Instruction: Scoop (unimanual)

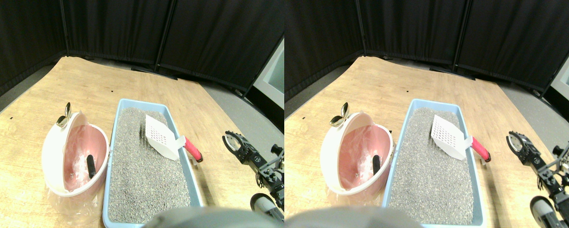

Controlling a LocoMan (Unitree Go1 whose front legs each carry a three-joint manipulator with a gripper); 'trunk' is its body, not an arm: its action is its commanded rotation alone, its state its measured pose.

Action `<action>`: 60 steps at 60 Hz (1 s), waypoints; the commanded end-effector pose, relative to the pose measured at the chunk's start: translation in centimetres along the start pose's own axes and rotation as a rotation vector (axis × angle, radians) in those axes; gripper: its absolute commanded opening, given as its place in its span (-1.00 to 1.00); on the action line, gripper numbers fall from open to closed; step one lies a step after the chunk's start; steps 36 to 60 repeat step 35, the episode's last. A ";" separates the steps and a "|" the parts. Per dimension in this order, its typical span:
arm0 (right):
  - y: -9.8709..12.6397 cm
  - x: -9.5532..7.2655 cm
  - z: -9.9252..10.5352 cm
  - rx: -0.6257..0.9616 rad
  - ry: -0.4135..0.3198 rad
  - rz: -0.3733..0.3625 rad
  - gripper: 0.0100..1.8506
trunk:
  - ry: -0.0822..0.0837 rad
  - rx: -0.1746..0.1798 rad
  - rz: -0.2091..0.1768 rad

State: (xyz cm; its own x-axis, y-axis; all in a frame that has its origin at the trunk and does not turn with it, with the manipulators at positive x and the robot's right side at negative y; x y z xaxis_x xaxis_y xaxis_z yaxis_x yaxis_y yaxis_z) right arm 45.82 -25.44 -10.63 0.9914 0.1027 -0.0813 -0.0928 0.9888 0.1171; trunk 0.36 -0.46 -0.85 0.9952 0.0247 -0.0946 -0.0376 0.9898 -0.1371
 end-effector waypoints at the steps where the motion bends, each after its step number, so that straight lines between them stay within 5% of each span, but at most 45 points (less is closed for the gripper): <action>1: 0.2 -0.3 0.4 -0.049 -0.041 0.011 -0.95 | -0.028 -0.006 -0.020; 14: 0.6 -1.5 0.4 -0.081 -0.055 0.081 -0.95 | -0.026 0.013 -0.036; 60: 1.3 -2.2 -0.7 -0.057 -0.013 0.059 -0.95 | -0.019 0.020 -0.039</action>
